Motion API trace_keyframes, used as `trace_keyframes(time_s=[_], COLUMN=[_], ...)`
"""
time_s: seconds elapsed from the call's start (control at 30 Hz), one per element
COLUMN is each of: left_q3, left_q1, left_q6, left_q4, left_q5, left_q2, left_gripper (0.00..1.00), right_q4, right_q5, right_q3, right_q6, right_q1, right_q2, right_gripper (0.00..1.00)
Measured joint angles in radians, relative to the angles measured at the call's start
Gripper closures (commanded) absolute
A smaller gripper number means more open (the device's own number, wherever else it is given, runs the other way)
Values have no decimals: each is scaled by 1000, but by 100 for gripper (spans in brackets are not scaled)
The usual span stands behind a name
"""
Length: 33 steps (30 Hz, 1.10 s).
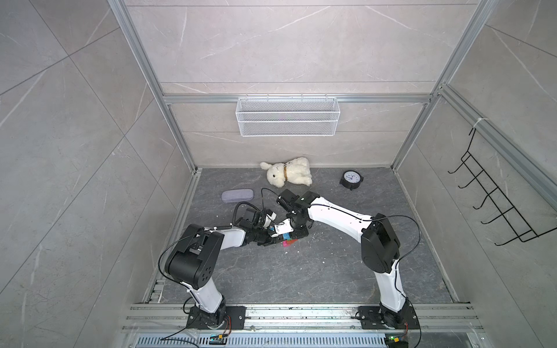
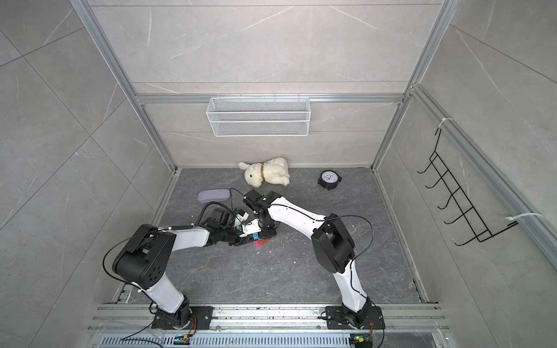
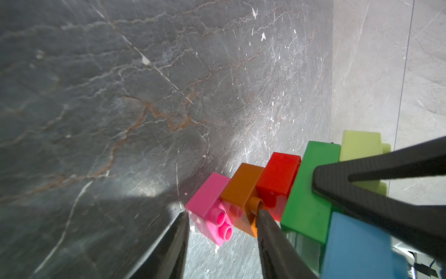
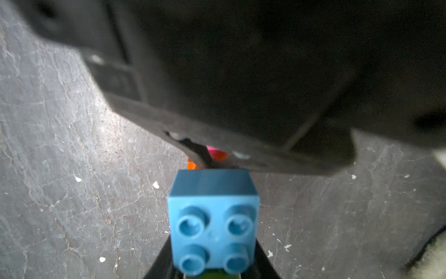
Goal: Assemble the letter y with lego
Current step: Assemble the lego brick with the lego brick.
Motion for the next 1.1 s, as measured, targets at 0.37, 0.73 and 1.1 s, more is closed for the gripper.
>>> trace_keyframes(time_s=[0.37, 0.73, 1.1], left_q3=[9, 10, -3], left_q1=[2, 7, 40], left_q6=[0, -1, -18], left_q4=[-12, -18, -13], left_q5=[-1, -1, 19], left_q2=[0, 0, -4], left_gripper=[49, 46, 44], right_q4=[-6, -7, 18], right_q5=[0, -2, -31], right_q3=[6, 8, 8], right_q6=[0, 1, 8], right_q1=[0, -1, -5], right_q2=[-1, -1, -1], right_gripper=[81, 81, 81])
